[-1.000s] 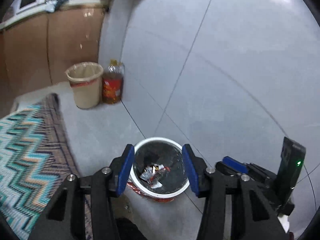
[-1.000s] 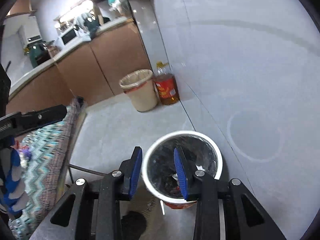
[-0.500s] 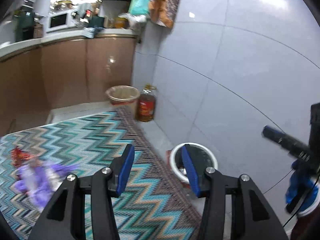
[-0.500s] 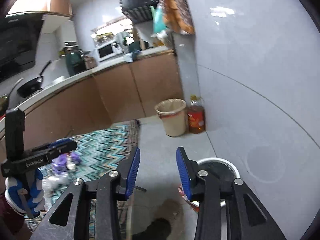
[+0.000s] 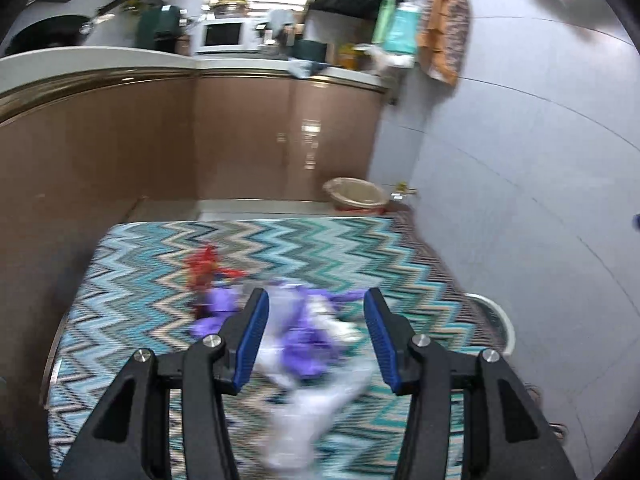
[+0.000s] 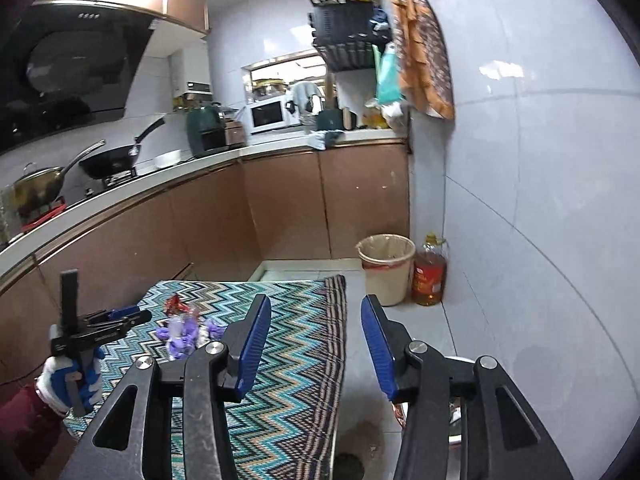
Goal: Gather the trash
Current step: 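Move both tools back over the remaining trash on the rug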
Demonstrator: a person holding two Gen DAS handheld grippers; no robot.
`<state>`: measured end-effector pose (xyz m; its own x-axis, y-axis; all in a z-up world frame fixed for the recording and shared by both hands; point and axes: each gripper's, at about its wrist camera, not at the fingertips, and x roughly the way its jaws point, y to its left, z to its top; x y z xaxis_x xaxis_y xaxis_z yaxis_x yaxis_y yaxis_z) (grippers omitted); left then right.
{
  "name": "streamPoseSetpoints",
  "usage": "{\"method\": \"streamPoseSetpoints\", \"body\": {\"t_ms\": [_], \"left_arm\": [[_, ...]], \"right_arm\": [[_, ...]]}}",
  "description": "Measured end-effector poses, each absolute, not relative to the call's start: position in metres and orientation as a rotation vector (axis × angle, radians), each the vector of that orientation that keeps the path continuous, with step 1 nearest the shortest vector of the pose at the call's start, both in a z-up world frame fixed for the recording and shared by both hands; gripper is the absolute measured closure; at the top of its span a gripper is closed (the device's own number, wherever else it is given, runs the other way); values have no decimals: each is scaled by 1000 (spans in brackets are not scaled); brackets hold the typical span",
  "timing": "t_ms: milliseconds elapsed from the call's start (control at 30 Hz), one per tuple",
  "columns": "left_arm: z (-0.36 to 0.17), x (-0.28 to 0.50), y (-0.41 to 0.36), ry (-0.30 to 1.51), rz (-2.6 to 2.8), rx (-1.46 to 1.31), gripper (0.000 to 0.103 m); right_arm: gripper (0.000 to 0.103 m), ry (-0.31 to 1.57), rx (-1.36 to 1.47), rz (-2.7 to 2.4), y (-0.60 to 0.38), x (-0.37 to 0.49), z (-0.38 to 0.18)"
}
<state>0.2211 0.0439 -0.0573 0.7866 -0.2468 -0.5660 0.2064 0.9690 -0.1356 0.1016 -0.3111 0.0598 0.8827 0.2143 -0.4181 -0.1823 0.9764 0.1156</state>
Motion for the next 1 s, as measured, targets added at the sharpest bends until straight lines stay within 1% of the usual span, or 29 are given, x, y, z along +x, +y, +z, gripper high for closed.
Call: {"method": "streamPoseSetpoints", "body": {"t_ms": [133, 333, 500, 667, 1000], "left_arm": [[-64, 229, 78, 619, -181, -85, 55], [-78, 249, 115, 642, -85, -97, 55], [-96, 258, 129, 681, -45, -110, 55], [-108, 244, 124, 717, -124, -148, 55], [-124, 197, 78, 777, -334, -124, 55]], "right_arm": [[53, 427, 15, 214, -299, 95, 84], [52, 400, -35, 220, -292, 87, 114], [50, 375, -65, 226, -286, 83, 122], [49, 401, -45, 264, -278, 94, 106], [49, 534, 46, 371, -253, 136, 38]]}}
